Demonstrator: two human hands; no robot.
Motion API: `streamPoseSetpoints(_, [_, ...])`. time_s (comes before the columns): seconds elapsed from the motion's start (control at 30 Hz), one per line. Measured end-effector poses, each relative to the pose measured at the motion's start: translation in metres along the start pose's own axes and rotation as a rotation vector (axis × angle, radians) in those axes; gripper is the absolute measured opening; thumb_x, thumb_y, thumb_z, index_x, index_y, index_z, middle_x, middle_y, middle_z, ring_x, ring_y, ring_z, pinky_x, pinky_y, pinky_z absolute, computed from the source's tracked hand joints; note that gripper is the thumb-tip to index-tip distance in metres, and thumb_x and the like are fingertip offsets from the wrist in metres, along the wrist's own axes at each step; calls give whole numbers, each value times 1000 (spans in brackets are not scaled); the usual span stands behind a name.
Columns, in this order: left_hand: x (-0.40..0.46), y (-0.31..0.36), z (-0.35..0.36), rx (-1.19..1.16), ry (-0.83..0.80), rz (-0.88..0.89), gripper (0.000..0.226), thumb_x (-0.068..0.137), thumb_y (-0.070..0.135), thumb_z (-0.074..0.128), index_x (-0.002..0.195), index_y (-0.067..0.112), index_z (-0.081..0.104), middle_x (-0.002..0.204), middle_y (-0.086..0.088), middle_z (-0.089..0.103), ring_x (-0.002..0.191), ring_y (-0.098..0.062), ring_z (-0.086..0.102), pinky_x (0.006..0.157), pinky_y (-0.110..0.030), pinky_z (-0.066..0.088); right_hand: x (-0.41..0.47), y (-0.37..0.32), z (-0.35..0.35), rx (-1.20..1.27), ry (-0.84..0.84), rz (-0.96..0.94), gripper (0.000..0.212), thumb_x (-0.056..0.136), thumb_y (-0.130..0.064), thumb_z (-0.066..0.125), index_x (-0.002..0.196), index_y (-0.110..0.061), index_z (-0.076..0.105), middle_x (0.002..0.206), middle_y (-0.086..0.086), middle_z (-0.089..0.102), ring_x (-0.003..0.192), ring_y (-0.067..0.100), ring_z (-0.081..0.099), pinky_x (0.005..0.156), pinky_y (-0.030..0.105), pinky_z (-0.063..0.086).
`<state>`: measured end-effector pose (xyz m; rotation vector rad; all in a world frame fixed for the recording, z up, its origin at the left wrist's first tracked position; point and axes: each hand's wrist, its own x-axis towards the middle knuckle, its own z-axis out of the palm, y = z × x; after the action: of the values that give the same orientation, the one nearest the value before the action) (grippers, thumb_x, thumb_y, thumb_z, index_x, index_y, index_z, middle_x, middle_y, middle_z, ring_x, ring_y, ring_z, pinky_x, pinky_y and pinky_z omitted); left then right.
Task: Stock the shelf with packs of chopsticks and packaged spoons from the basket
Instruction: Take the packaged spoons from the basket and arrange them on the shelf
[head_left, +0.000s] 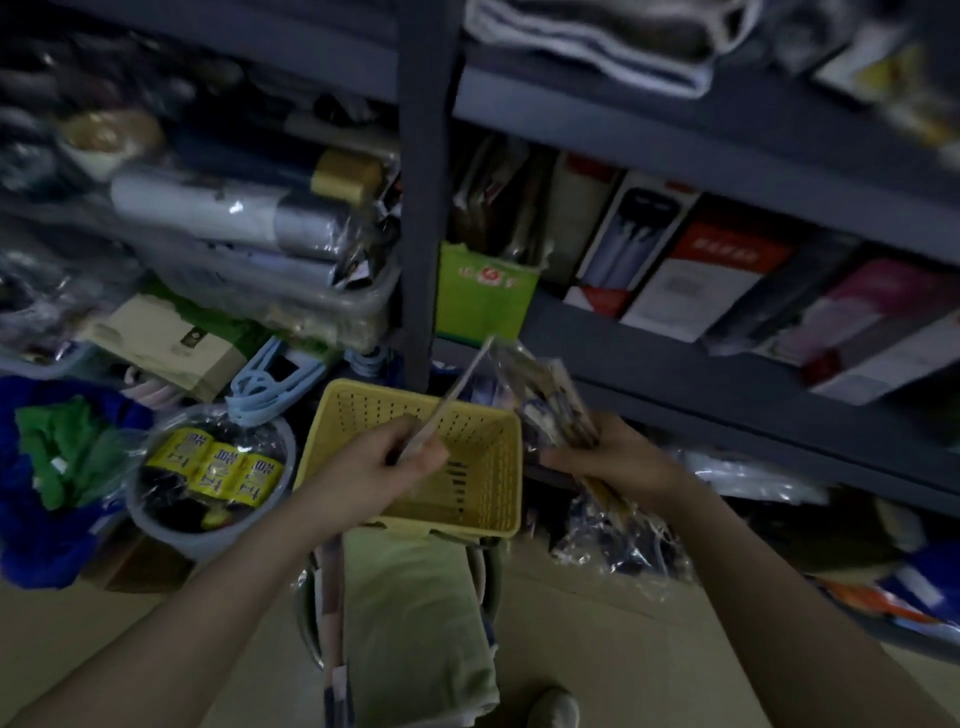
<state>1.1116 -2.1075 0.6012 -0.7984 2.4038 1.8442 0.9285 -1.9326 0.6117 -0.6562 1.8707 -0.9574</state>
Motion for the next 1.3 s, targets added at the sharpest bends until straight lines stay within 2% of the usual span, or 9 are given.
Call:
streamPoseSetpoints(0.17, [-7, 90, 12, -214, -47, 159, 33, 87, 50, 39, 97, 23, 55, 64, 7, 41, 54, -9, 39, 52, -21, 32, -64, -55, -35, 143, 242, -227, 25, 82, -23, 54, 92, 1, 54, 58, -3, 40, 54, 11, 39, 53, 24, 32])
streamPoseSetpoints(0.3, [4, 160, 25, -446, -118, 137, 44, 79, 45, 32, 103, 16, 55, 53, 9, 43, 40, -5, 33, 41, -20, 26, -104, -99, -76, 215, 378, -344, 22, 85, -30, 58, 70, -18, 46, 59, 0, 38, 51, 11, 35, 52, 26, 29])
streamPoseSetpoints(0.4, [11, 207, 34, -656, -202, 97, 40, 89, 32, 27, 112, 10, 52, 55, 1, 46, 39, -9, 35, 37, -18, 24, -115, -118, -110, 138, 510, -372, 19, 82, -39, 65, 78, -23, 55, 65, -5, 54, 61, 13, 49, 64, 34, 42])
streamPoseSetpoints(0.5, [18, 248, 42, -665, -211, 150, 38, 92, 30, 32, 112, 6, 53, 63, -5, 54, 45, -13, 41, 40, -21, 30, -111, -132, -149, 49, 632, -396, 63, 66, -52, 70, 119, -24, 51, 113, -2, 65, 103, 18, 62, 95, 43, 49])
streamPoseSetpoints(0.67, [48, 303, 65, -511, -109, 159, 38, 94, 35, 38, 109, 4, 54, 70, -9, 63, 48, -15, 53, 44, -23, 48, -85, -159, -218, 28, 715, -366, 71, 67, -39, 74, 124, -13, 39, 123, 10, 58, 108, 27, 60, 92, 46, 51])
streamPoseSetpoints(0.8, [88, 338, 86, -434, 88, 118, 24, 92, 30, 44, 99, 9, 53, 59, 0, 43, 41, -10, 38, 36, -17, 28, -49, -159, -281, -38, 696, -255, 80, 62, -46, 71, 123, -2, 45, 123, 17, 58, 106, 33, 61, 87, 44, 54])
streamPoseSetpoints(0.93, [124, 362, 96, -236, 247, 141, 17, 89, 27, 48, 77, 16, 51, 65, -1, 46, 48, -12, 37, 39, -20, 27, -37, -152, -308, -63, 492, -278, 20, 88, -27, 60, 82, -8, 57, 74, 7, 60, 63, 18, 57, 51, 17, 50])
streamPoseSetpoints(1.13, [160, 386, 111, 63, 246, 210, 16, 81, 20, 64, 90, 13, 54, 72, -8, 57, 52, -14, 51, 46, -22, 39, -38, -133, -353, -722, 502, -239, 51, 87, -38, 57, 129, -12, 46, 139, 18, 38, 132, 37, 36, 109, 41, 35])
streamPoseSetpoints(1.3, [201, 382, 123, 742, 471, 334, 64, 83, 17, 60, 139, 5, 30, 136, -24, 41, 126, -35, 42, 106, -34, 31, -61, -113, -356, -872, 383, -353, 75, 85, -52, 56, 146, -22, 25, 157, 7, 9, 143, 30, 18, 115, 37, 25])
